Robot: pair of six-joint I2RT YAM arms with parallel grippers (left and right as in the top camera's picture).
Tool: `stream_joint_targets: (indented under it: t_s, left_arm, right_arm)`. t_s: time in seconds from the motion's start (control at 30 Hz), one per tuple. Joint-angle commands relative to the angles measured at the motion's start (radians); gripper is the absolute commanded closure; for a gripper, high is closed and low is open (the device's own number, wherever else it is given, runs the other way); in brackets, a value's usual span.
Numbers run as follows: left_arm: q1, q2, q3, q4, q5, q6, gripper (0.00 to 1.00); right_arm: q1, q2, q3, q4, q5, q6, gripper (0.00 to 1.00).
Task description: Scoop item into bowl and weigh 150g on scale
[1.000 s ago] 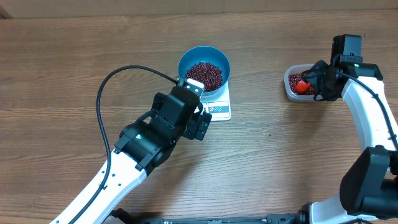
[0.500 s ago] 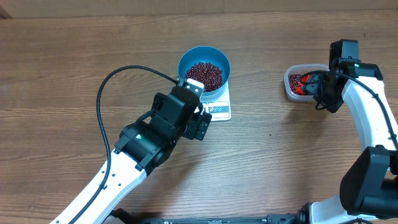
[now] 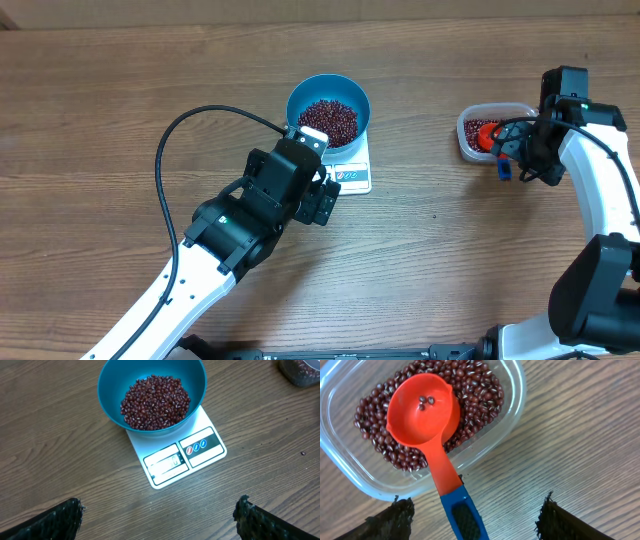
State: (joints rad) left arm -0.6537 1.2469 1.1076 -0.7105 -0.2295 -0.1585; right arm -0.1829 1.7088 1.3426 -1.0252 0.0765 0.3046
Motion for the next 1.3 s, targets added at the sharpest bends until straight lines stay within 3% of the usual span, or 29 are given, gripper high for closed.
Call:
stream_joint_targets:
  t_s: [0.0, 0.2, 0.53, 0.67, 1.27]
  left_arm:
    - [0.005, 0.008, 0.008, 0.004, -0.013, -0.014, 0.00]
    - [0.005, 0.008, 0.008, 0.004, -0.013, -0.014, 0.01]
    - [0.005, 0.008, 0.008, 0.004, -0.013, -0.014, 0.00]
    - [0.005, 0.008, 0.009, 0.004, -0.013, -0.014, 0.00]
    - [0.005, 0.008, 0.009, 0.004, -0.013, -0.014, 0.00]
  right_arm:
    - [-0.003, -0.039, 0.028, 0.002, -0.064, -0.126, 0.16]
    - [-0.003, -0.105, 0.061, -0.016, -0.124, -0.205, 0.00]
    - [-0.003, -0.236, 0.068, -0.124, -0.119, -0.231, 0.00]
    - [-0.003, -0.286, 0.068, -0.133, -0.116, -0.317, 0.00]
    - [-0.003, -0.287, 0.068, -0.132, -0.116, -0.317, 0.00]
